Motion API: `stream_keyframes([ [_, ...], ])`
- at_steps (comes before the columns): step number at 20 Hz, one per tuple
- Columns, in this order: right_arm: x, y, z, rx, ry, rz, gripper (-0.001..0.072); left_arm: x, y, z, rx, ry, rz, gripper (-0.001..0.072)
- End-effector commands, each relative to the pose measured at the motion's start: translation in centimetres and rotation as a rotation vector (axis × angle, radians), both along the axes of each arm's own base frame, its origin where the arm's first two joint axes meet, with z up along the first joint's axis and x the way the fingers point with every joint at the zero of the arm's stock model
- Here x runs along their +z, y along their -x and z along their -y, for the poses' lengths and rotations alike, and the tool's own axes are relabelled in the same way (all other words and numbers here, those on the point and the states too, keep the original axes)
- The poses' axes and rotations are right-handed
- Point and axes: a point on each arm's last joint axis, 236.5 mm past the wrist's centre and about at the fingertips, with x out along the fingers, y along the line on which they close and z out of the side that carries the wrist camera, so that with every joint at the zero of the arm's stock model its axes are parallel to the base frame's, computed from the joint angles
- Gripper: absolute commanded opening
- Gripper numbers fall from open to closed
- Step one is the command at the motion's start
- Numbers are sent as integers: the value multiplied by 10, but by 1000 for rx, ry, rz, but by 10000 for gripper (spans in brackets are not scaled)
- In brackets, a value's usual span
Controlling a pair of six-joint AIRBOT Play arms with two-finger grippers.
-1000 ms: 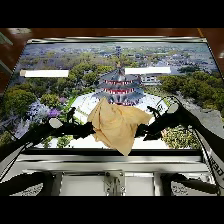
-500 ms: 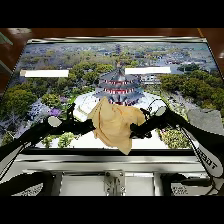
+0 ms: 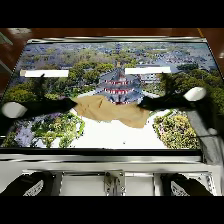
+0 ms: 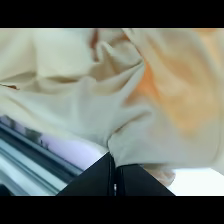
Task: Fold the shirts.
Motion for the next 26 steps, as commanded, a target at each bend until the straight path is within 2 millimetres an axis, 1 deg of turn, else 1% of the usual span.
stream_keyframes([
  [1,192,-2,40,-131,-10,525,65,160,7,-56,95,-86,371,42],
  [2,244,9,50,-180,-11,671,65,217,19,-66,129,-79,504,42],
  [3,292,26,58,-232,-25,800,65,266,35,-72,154,-74,621,42],
  [4,329,44,63,-268,-43,897,65,306,51,-76,169,-70,714,42],
  [5,356,62,63,-287,-62,962,65,343,70,-77,176,-65,804,43],
  [6,374,78,62,-289,-73,1009,65,373,87,-76,180,-57,876,43],
  [7,389,93,60,-286,-85,1043,65,398,104,-75,180,-46,940,43],
  [9,406,113,57,-293,-118,1075,65,431,130,-71,170,-19,1022,43],
  [10,409,119,56,-297,-133,1077,65,439,138,-69,162,-3,1044,44],
  [11,408,122,55,-291,-134,1069,65,442,143,-66,152,11,1051,44],
  [12,402,123,51,-274,-131,1044,65,437,143,-64,141,2,1033,44],
  [13,391,122,48,-252,-117,1005,65,426,140,-62,120,-19,994,44],
  [14,373,120,43,-213,-89,942,65,410,133,-60,102,-46,940,44],
  [15,348,117,39,-164,-47,856,65,387,124,-59,81,-77,866,44],
  [16,318,115,36,-109,0,747,65,362,115,-58,61,-108,789,44],
  [17,280,116,36,-55,54,603,65,331,105,-57,36,-129,694,44],
  [18,237,121,39,-3,104,432,65,299,96,-55,12,-139,599,44],
  [20,165,130,49,45,158,171,65,224,80,-53,-24,-146,398,44],
  [22,111,121,56,11,160,42,65,146,70,-53,-36,-140,207,45],
  [23,89,110,57,-31,143,21,65,105,69,-53,-38,-134,113,44],
  [25,53,78,59,-146,84,28,65,38,71,-49,-31,-91,-39,45],
  [26,38,61,60,-205,44,29,65,10,71,-45,-18,-54,-99,45],
])
